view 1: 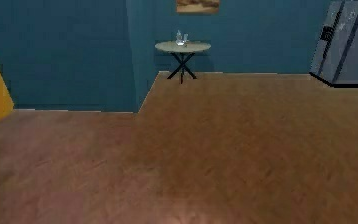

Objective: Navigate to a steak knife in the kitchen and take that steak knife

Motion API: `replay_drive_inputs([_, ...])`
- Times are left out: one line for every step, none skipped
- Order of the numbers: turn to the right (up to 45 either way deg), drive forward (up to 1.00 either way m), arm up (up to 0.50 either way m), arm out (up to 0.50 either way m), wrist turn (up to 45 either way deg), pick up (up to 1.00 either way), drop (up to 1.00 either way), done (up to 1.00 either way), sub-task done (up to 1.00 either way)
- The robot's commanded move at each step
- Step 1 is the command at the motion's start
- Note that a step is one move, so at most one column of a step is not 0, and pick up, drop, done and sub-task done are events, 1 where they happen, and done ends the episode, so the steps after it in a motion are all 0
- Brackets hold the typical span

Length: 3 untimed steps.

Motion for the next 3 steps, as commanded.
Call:
replay_drive_inputs([9.0, 0.0, 0.0, 0.0, 0.0, 0.0, 0.0, 0.0, 0.0])
replay_drive_inputs([0.0, 1.0, 0.0, 0.0, 0.0, 0.0, 0.0, 0.0, 0.0])
replay_drive_inputs([0.0, 1.0, 0.0, 0.0, 0.0, 0.0, 0.0, 0.0, 0.0])
